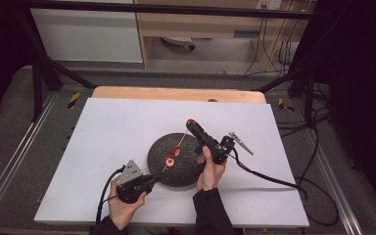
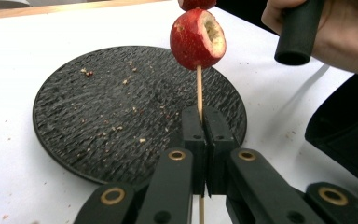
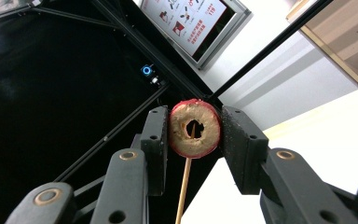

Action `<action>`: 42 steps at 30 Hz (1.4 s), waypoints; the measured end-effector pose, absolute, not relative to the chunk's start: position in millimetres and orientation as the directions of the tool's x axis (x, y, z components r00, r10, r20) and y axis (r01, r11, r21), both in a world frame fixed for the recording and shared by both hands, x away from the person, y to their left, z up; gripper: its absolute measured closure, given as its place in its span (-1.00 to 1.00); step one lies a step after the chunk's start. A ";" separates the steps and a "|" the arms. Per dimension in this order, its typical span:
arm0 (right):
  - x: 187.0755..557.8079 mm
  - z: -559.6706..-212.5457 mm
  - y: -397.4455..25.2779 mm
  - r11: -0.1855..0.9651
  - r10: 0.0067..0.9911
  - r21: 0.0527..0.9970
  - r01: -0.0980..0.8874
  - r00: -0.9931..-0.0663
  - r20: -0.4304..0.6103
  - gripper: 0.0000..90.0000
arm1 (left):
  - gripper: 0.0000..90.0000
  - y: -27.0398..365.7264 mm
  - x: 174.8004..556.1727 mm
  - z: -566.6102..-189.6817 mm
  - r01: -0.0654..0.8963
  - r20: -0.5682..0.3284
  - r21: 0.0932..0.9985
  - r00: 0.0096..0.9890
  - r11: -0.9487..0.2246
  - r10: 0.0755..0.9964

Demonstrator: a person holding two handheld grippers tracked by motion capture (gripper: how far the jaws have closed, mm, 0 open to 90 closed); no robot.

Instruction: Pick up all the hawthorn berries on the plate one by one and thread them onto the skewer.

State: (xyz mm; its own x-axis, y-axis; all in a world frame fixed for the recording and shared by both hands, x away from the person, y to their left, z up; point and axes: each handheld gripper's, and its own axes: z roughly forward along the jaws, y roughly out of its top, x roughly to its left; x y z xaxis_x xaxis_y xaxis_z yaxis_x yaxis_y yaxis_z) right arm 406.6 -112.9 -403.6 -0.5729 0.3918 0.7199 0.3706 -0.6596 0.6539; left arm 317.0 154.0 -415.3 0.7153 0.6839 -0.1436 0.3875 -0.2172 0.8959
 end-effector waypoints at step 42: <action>398.8 -401.6 -115.9 -0.546 0.483 0.746 0.381 -0.584 0.652 0.17 | 0.97 145.8 342.8 -402.7 0.395 -0.183 0.903 0.711 -0.170 0.679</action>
